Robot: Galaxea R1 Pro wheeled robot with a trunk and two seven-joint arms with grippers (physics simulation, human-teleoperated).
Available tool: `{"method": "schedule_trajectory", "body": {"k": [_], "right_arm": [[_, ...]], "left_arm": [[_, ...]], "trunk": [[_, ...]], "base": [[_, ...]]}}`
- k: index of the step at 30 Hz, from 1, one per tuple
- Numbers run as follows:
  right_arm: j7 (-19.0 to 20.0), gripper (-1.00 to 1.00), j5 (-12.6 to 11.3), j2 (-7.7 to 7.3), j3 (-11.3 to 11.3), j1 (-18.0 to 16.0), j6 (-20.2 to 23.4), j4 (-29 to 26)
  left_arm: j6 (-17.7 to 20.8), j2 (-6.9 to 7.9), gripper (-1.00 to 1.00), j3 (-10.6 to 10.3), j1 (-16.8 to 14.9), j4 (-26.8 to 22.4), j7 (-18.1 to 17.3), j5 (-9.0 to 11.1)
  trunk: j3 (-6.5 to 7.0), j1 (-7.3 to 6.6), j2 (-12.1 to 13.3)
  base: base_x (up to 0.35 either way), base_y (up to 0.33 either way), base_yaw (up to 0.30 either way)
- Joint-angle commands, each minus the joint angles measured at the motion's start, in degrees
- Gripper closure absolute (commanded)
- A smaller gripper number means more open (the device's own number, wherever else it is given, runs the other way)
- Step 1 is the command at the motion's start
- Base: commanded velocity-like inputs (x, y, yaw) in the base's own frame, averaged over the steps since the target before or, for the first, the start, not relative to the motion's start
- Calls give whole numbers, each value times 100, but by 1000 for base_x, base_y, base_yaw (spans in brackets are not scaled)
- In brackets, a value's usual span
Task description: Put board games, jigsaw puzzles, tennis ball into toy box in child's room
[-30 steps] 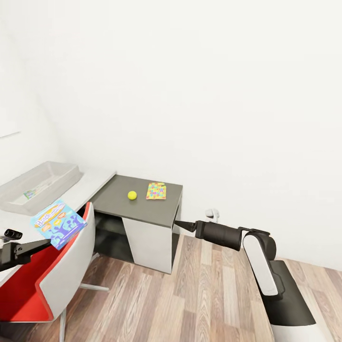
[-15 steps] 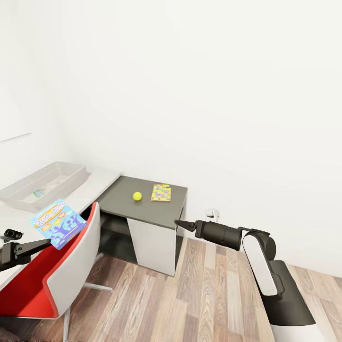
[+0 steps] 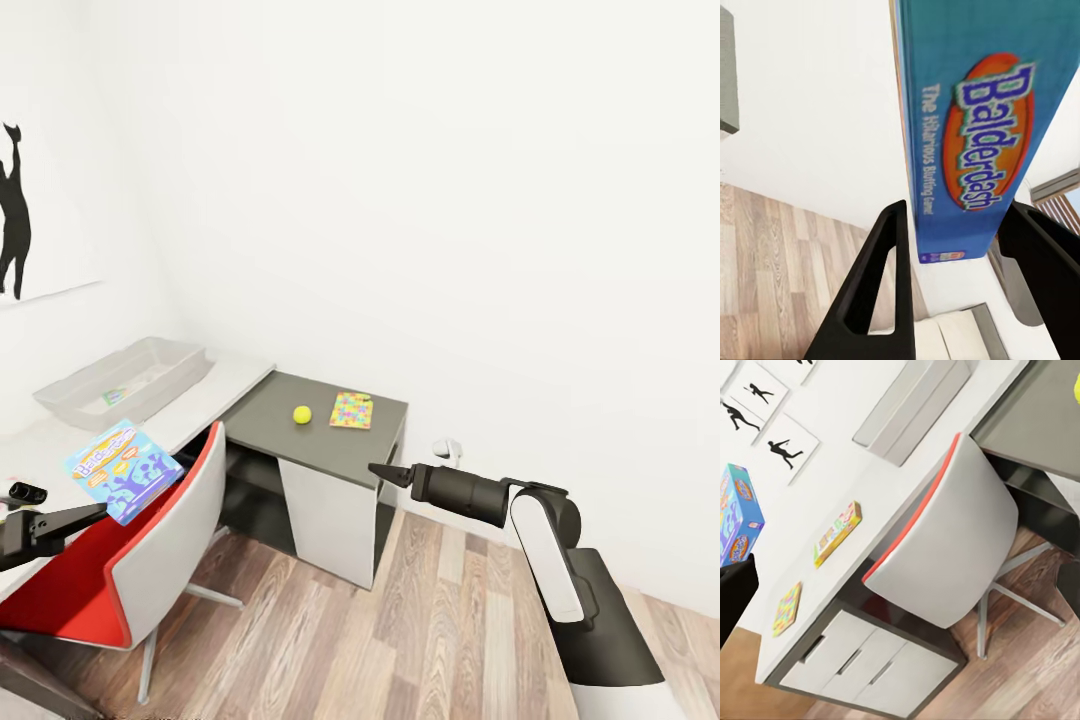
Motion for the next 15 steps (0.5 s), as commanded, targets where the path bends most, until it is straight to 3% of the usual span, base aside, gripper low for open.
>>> {"method": "schedule_trajectory", "body": {"k": [1, 9, 15], "right_arm": [[47, -100, 47, 3, -7, -5, 20, -3], [44, -100, 48, 3, -7, -5, 20, -3], [40, -100, 52, 5, -7, -5, 20, 2]], "left_arm": [[58, 0, 100, -4, -5, 0, -25, -1], [60, 3, 100, -4, -5, 0, -25, -3], [60, 1, 100, -8, -5, 0, -25, -2]], "trunk": [[-3, 3, -10], [63, 3, -10], [110, 3, -10]], "base": [[0, -26, 190], [26, -8, 191], [252, -1, 199]]}}
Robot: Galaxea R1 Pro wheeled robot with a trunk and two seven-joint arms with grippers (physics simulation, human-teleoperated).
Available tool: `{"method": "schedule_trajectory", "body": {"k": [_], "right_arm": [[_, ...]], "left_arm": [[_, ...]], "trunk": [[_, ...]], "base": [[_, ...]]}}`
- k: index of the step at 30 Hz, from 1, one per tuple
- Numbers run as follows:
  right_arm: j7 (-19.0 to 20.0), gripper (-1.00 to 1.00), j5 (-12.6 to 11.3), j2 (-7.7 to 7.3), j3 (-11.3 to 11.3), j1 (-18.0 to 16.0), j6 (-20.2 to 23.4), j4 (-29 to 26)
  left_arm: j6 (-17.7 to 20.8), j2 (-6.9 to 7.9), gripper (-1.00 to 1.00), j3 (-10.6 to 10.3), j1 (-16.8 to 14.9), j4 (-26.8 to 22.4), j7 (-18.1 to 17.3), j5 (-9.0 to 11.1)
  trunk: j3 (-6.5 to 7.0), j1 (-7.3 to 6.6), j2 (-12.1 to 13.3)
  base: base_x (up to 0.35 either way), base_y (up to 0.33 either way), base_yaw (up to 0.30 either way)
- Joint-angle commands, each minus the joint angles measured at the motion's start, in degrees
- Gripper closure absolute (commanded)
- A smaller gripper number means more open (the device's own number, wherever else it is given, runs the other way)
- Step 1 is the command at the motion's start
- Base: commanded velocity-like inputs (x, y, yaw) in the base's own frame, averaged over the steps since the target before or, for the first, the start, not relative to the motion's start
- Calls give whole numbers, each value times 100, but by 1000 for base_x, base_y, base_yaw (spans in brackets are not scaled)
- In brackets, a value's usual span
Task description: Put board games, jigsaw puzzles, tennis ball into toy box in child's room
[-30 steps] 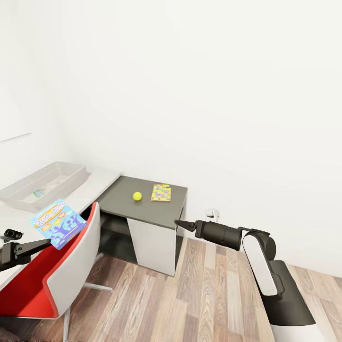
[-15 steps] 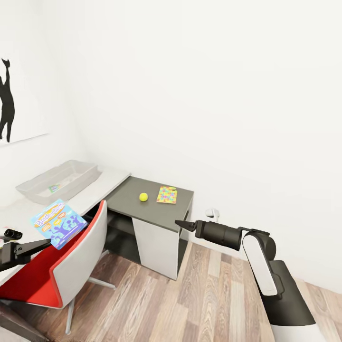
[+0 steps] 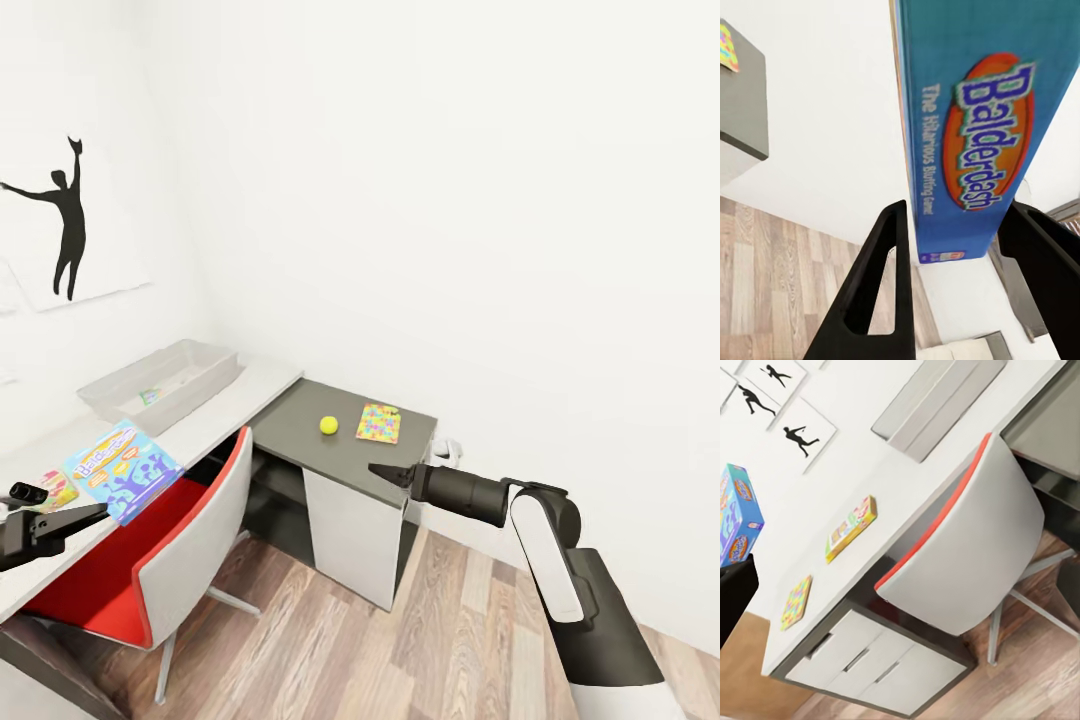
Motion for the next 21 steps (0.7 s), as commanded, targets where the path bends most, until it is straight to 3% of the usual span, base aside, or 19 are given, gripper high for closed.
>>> {"method": "schedule_trajectory", "body": {"k": [1, 21], "right_arm": [[47, -100, 47, 2, -7, -5, 21, -2], [51, -100, 49, 3, -7, -5, 16, 24]], "left_arm": [[58, 1, 100, -4, -6, 0, -26, 3], [58, -2, 100, -7, -6, 0, -26, 4]], "trunk": [[-3, 6, -10], [133, 6, -10]], "base": [[313, 0, 205], [308, -42, 204]]}}
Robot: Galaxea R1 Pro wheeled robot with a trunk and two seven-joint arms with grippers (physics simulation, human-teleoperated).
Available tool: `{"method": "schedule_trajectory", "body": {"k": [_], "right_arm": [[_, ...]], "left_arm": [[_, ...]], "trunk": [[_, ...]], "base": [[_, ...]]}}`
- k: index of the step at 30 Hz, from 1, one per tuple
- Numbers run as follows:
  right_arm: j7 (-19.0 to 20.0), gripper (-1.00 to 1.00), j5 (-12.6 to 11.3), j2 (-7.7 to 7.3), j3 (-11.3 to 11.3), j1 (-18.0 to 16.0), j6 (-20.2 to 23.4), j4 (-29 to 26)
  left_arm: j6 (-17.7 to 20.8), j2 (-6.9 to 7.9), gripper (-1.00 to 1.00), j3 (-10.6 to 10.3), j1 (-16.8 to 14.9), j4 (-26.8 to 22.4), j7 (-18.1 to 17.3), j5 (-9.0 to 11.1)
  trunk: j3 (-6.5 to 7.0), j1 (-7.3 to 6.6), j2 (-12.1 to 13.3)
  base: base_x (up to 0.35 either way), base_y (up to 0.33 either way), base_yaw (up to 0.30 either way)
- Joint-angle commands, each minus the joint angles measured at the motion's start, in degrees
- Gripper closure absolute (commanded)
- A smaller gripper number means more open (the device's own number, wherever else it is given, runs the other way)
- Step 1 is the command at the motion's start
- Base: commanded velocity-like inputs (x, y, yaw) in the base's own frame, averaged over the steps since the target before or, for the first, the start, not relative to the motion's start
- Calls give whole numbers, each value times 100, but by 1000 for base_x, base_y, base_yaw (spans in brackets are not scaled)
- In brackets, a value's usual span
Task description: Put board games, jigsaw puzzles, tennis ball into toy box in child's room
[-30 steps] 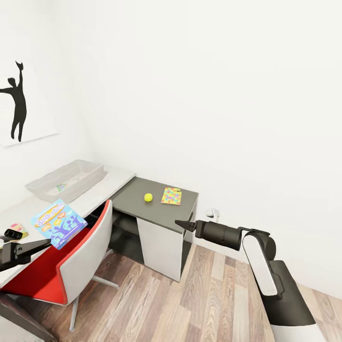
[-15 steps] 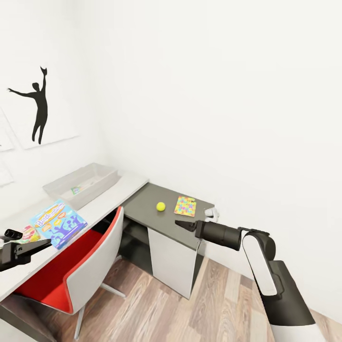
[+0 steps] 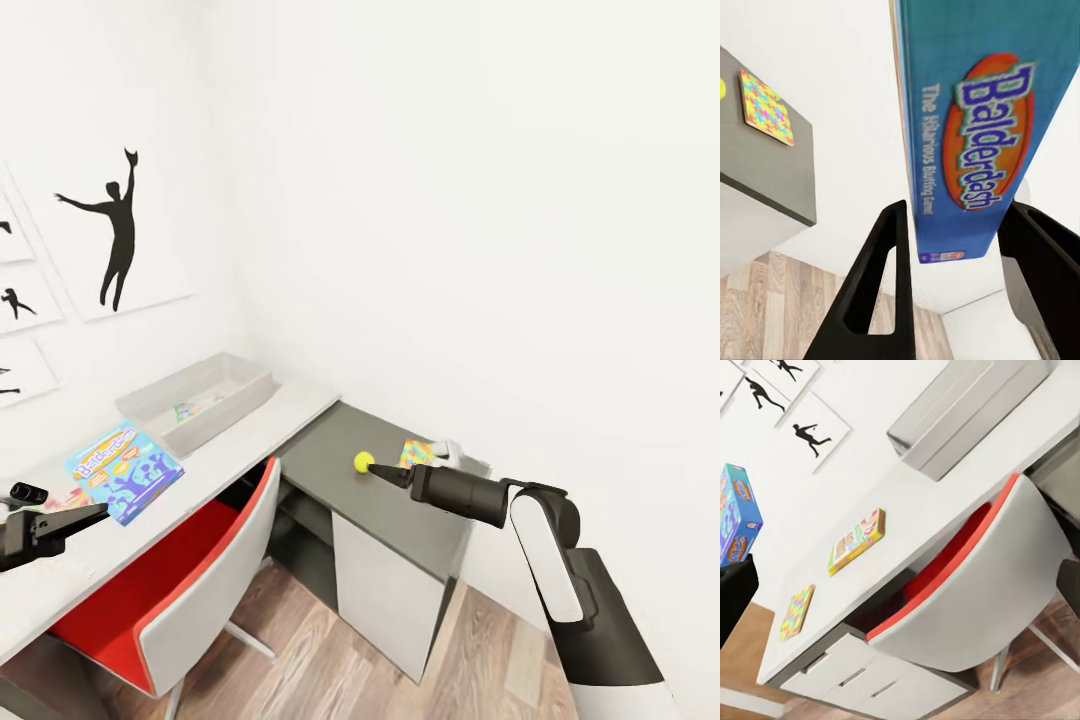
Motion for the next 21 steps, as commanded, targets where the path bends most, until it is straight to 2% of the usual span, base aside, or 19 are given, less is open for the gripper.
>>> {"method": "schedule_trajectory", "body": {"k": [1, 7, 14, 21], "right_arm": [[48, -100, 43, 2, -7, -6, 20, -2], [45, -100, 32, 0, -10, -6, 19, 4], [34, -100, 36, 0, -15, -6, 9, 57], [-23, -100, 64, 6, -8, -6, 7, 63]], "left_arm": [[56, 2, 100, -2, -6, 0, -27, 7], [53, 2, 100, -3, -6, 0, -27, 7], [55, 2, 100, -2, -6, 0, -27, 7], [54, 2, 100, -3, -6, 0, -27, 7]], "trunk": [[-9, 6, -11], [-6, 6, -11], [-6, 6, -11], [-6, 6, -11]], "base": [[320, -2, 116], [283, 0, 29], [49, 0, 9], [76, 0, 210]]}}
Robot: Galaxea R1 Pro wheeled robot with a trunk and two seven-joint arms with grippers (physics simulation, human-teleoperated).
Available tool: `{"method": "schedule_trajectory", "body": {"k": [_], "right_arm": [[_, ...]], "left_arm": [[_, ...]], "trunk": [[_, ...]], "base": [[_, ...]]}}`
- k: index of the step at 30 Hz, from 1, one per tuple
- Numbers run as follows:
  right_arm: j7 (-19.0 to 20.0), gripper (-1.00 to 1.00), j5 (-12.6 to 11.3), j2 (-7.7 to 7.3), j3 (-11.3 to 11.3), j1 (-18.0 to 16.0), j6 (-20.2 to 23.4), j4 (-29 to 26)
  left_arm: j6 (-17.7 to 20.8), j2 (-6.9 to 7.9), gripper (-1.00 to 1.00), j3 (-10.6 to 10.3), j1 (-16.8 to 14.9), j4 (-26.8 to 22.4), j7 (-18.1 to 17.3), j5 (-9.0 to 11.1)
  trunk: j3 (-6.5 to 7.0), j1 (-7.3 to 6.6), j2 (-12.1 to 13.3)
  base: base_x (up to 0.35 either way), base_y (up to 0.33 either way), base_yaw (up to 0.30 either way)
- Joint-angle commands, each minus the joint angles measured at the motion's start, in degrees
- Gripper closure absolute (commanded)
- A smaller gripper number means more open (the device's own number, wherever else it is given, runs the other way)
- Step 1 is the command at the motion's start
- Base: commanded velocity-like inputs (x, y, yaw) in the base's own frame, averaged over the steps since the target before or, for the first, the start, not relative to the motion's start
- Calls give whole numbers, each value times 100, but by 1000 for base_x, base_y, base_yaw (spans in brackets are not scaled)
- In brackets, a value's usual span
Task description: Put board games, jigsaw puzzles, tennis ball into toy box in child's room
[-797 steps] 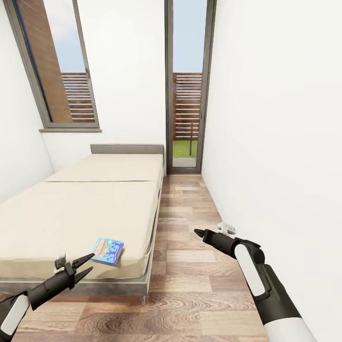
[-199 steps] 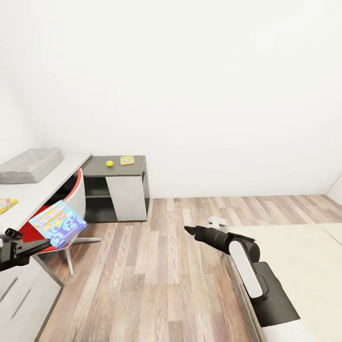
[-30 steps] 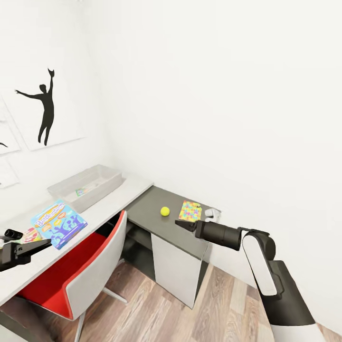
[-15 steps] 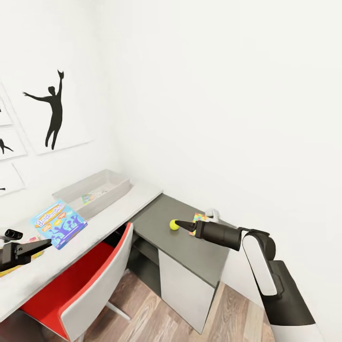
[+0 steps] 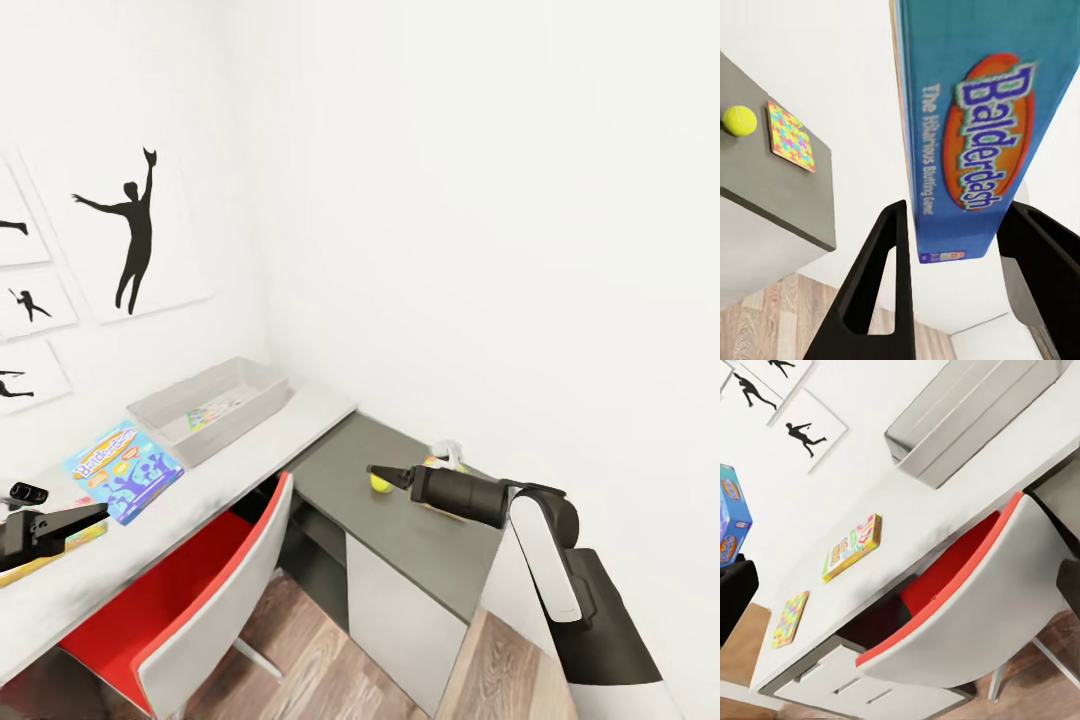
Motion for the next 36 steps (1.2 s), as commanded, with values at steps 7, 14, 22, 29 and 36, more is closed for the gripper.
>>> {"method": "schedule_trajectory", "body": {"k": [7, 14, 22, 29, 36], "right_arm": [[35, -100, 55, 5, -6, -5, 21, -2], [38, -100, 49, 2, -6, -5, 20, -2], [36, -100, 48, 0, -6, -5, 20, -2], [34, -100, 53, 2, -6, -5, 20, -2], [31, -100, 55, 5, -6, -5, 19, -2]], "left_arm": [[58, 2, 100, -3, -6, 0, -26, 1], [56, 2, 100, -3, -6, 0, -26, -5], [56, 2, 100, -3, -6, 0, -26, 1], [54, 2, 100, -3, -6, 0, -26, 0], [60, 2, 100, -3, -6, 0, -26, 1]], "trunk": [[-12, 5, -11], [-14, 5, -11], [-14, 5, -11], [-14, 5, -11], [-14, 5, -11]], "base": [[257, 0, 281], [293, 0, 242], [63, 0, 23], [7, 0, 14], [151, 46, 220]]}}
